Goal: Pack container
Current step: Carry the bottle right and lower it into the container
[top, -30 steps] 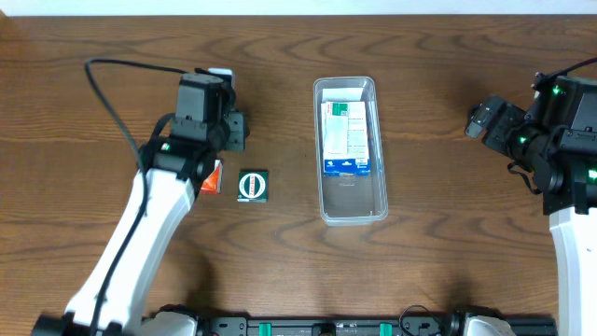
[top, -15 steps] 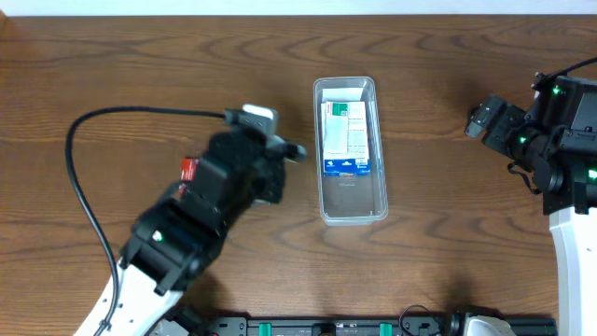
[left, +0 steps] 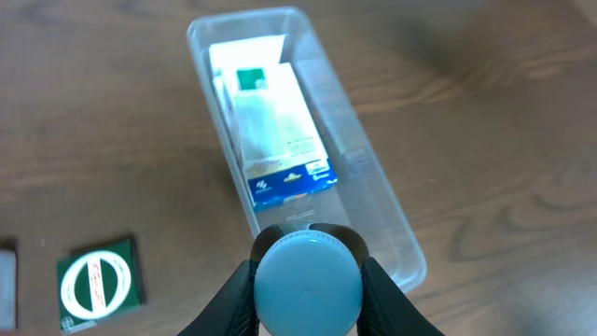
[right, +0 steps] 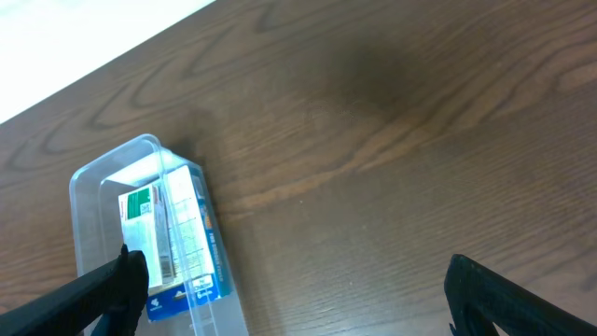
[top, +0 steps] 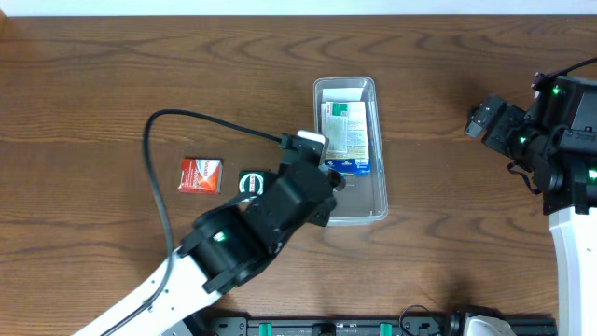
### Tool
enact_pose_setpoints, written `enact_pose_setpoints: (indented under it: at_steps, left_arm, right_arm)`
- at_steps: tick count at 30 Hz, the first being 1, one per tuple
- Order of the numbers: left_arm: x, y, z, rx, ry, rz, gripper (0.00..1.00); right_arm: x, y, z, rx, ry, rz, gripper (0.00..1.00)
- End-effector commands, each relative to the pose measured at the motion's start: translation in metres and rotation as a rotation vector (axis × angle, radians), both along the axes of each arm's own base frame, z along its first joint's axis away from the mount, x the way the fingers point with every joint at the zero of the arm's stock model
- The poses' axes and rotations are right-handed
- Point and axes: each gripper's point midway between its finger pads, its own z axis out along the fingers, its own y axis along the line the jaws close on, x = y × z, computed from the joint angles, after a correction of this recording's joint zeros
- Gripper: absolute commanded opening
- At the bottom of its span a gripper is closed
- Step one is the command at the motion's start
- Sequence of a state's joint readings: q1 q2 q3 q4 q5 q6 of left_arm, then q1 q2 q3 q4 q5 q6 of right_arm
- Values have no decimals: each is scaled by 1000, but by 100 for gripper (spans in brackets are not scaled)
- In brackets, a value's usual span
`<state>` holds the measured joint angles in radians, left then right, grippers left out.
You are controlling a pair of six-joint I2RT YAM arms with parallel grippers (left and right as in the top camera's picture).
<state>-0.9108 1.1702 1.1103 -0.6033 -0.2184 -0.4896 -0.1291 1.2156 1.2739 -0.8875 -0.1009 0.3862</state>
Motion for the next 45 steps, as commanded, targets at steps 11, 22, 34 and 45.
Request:
enact_pose_setpoints:
  at_steps: [11, 22, 34, 45]
  left_arm:
    - [23, -20, -61, 70, 117, 129, 22]
    - [23, -56, -71, 23, 101, 91, 22]
    - [45, -81, -117, 134, 54, 22, 22]
    - [53, -90, -148, 190, 48, -10, 32]
  right_arm:
    - [0, -1, 1, 7, -3, -11, 99]
    - [0, -1, 1, 7, -3, -11, 99]
    - [0, -1, 1, 7, -3, -11, 99]
    - [0, -1, 1, 7, -3, -11, 99]
